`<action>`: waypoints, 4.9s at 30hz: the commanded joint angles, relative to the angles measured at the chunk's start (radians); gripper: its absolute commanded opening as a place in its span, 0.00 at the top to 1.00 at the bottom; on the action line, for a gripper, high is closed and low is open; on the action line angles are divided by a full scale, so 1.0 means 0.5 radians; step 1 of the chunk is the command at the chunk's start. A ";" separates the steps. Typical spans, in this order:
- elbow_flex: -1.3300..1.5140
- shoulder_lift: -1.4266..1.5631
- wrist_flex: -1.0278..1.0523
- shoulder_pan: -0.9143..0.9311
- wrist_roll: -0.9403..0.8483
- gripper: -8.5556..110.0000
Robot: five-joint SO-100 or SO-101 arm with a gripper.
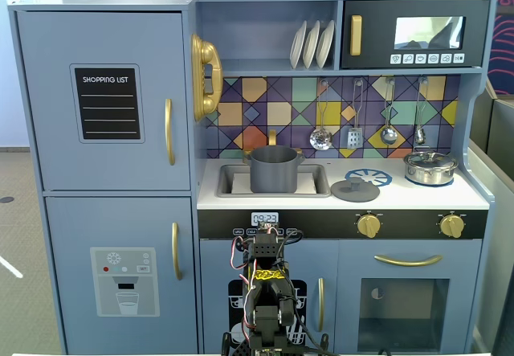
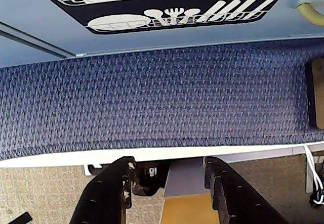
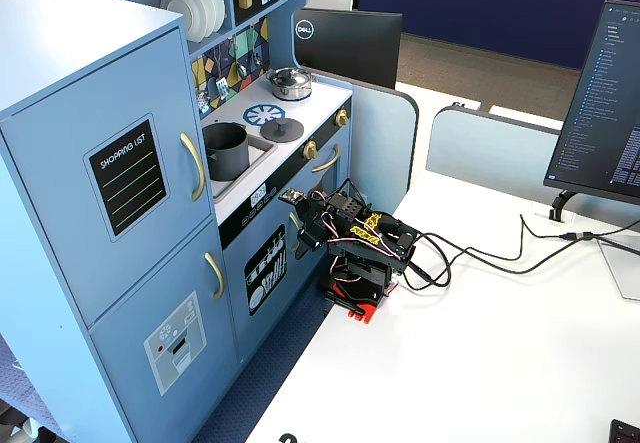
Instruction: Pick up the lid from the counter and put it on the gray recipient
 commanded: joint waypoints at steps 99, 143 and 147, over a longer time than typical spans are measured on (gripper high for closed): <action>-1.789 -2.672 -3.467 1.224 -0.196 0.74; -2.381 -1.921 -2.402 0.304 -0.169 0.93; -2.384 -1.982 -2.424 0.199 -0.187 0.93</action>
